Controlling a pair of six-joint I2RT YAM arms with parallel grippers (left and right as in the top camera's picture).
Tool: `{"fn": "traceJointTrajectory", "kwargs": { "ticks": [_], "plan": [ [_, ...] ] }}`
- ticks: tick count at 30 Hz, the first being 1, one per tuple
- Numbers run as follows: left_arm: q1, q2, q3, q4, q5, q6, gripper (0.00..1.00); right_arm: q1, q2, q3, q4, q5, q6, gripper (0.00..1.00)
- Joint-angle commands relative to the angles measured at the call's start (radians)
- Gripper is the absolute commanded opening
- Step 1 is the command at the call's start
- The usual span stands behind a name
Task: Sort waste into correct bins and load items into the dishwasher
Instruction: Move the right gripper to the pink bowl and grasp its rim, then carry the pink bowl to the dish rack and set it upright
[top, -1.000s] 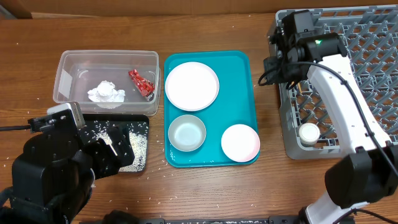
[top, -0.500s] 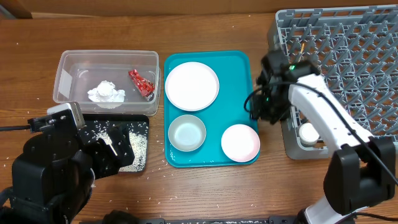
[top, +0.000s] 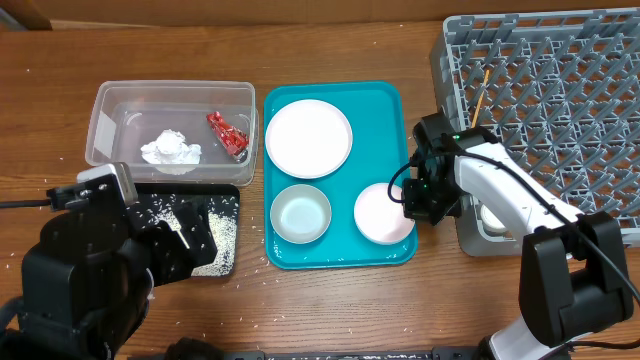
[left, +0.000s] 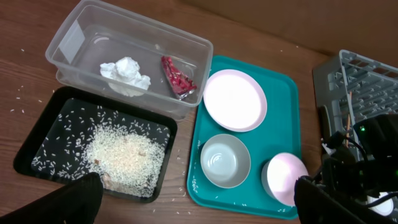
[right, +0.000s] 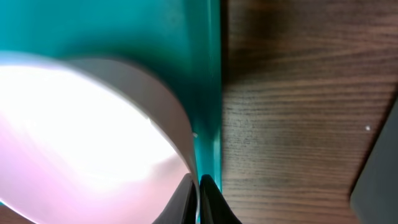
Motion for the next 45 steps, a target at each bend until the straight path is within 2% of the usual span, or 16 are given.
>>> {"fn": "traceJointTrajectory", "kwargs": {
  "ticks": [1,7,11,17,21,28,34,45],
  "plan": [
    [0.006,0.012,0.01,0.0,0.002,0.006,1.0,0.007,-0.027,0.019,0.009,0.063,0.023,0.04],
    [0.006,0.012,0.01,-0.001,0.002,0.006,1.0,0.007,-0.126,0.156,0.005,0.191,0.023,0.04],
    [0.006,0.012,0.01,-0.02,0.002,0.006,1.0,0.006,-0.19,0.258,0.015,0.383,0.023,0.04],
    [0.006,0.012,0.01,-0.023,0.002,0.006,1.0,0.005,-0.196,0.327,0.029,1.004,0.056,0.04],
    [0.006,0.012,0.01,-0.023,0.002,0.006,1.0,-0.026,-0.196,0.327,0.066,1.231,0.072,0.04],
    [0.006,0.012,0.01,-0.023,0.002,0.006,1.0,-0.133,-0.193,0.326,0.101,1.287,0.07,0.04],
    [0.006,0.012,0.01,-0.023,0.002,0.006,1.0,-0.146,-0.186,0.325,0.087,1.298,0.068,0.04],
    [0.006,0.012,0.01,-0.023,0.002,0.006,1.0,-0.142,0.015,0.324,0.0,1.291,0.069,0.04]
  ]
}}
